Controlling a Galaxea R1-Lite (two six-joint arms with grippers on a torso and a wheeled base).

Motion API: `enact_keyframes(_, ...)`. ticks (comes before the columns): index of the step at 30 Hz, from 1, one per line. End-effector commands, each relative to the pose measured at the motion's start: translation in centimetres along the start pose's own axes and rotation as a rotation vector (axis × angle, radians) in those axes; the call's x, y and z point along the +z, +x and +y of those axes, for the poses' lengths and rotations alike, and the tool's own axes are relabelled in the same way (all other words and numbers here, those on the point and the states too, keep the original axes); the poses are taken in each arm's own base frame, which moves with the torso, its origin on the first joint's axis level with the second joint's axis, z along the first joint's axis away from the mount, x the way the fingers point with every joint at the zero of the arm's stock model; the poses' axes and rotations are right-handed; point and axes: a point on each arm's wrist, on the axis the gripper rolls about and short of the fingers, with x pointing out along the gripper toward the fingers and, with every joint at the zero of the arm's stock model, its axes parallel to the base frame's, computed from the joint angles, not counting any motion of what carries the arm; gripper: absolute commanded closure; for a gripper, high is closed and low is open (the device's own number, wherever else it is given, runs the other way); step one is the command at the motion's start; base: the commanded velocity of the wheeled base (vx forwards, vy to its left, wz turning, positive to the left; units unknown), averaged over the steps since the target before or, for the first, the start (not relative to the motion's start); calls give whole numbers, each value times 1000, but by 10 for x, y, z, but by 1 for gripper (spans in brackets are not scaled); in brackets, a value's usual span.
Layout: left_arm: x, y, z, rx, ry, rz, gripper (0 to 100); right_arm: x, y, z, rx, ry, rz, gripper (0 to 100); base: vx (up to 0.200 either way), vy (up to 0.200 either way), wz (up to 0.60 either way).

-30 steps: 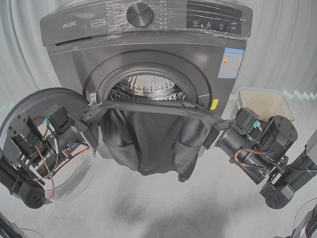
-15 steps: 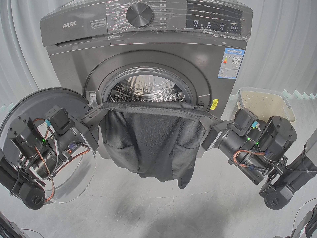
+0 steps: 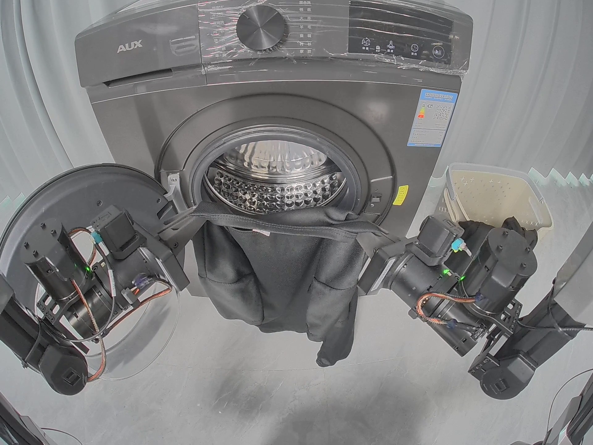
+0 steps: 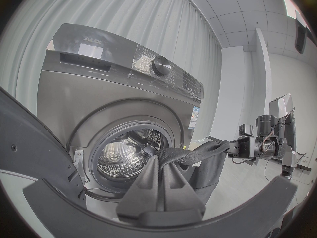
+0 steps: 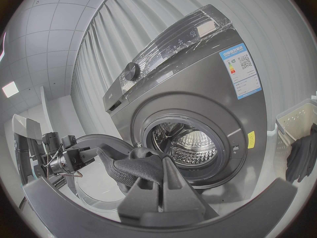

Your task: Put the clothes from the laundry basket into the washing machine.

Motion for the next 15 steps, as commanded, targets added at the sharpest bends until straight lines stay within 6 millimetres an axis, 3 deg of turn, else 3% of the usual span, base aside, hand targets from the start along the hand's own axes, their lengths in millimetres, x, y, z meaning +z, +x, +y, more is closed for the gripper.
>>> enact_keyframes(1, 0, 2, -1, -4, -1, -2, 100, -5, 0, -1, -4, 1, 16, 100, 0, 0, 0)
enact_keyframes(5, 1, 4, -4, -15, -3, -11, 100, -8, -2, -2, -11, 3, 31, 100, 0, 0, 0)
enact_keyframes(6, 1, 5, -4, -18, -3, -10, 100, -11, -3, -3, -13, 0, 43, 0, 0, 0, 0)
enact_keyframes(15, 5, 17, -5, -32, -1, -43, 100, -45, -31, -2, -7, -31, 227, 0, 0, 0, 0)
